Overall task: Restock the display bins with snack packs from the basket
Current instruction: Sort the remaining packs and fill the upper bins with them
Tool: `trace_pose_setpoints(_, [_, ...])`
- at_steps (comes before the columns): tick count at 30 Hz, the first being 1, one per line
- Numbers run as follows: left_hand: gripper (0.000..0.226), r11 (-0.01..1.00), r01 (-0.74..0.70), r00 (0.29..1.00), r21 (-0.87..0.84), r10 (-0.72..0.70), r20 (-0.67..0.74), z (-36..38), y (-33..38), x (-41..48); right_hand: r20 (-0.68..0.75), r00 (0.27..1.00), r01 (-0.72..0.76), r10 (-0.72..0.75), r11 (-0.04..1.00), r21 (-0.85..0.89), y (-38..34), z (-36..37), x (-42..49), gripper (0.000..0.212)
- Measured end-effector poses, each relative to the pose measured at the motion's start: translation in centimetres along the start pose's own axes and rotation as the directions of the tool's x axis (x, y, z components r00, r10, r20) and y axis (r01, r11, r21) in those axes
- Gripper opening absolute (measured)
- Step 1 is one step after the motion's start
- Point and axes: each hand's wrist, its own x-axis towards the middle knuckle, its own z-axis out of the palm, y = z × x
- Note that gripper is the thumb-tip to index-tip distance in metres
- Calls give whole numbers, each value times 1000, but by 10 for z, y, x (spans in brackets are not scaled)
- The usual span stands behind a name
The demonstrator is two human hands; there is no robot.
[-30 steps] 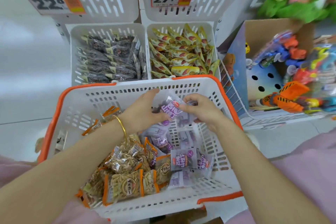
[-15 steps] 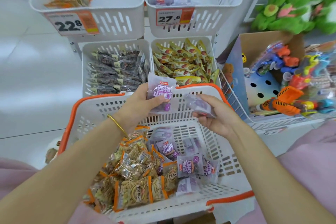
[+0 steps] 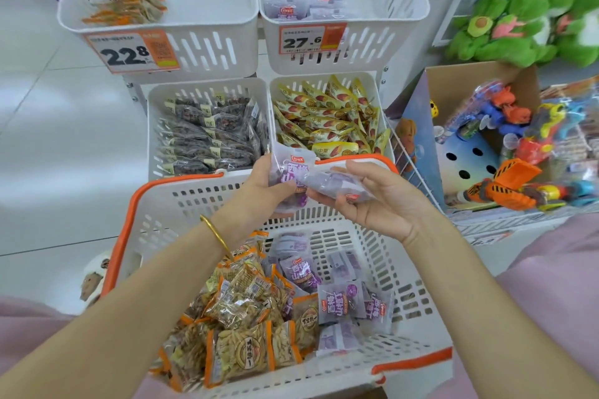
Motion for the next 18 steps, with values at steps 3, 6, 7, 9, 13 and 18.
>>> trace_pose_setpoints(3, [27,999,-29,997,-19,27,-71,-4,0,1,50,995,-91,90,996,19,-2,-2,0,85])
trace_pose_setpoints(6, [34,999,-50,998,23,49,36,-5,5,-3,-11,982,-189,189,981,-37,1,1,1,67])
trace_pose_setpoints(7, [43,997,-53,995,56,48,83,-4,5,-5,-89,977,-203,195,974,-104,2,3,3,69])
trace_pose_setpoints(9, [54,992,-58,989,111,42,144,1,4,-8,-258,957,-214,135,925,-312,4,4,8,78])
trace_pose_setpoints(13, [45,991,-43,992,124,27,127,0,0,-6,-337,932,-105,-132,793,-600,3,3,8,68])
trace_pose_setpoints(18, [50,999,19,988,43,-26,151,-5,0,-3,-68,932,85,-356,396,-915,-3,4,-2,31])
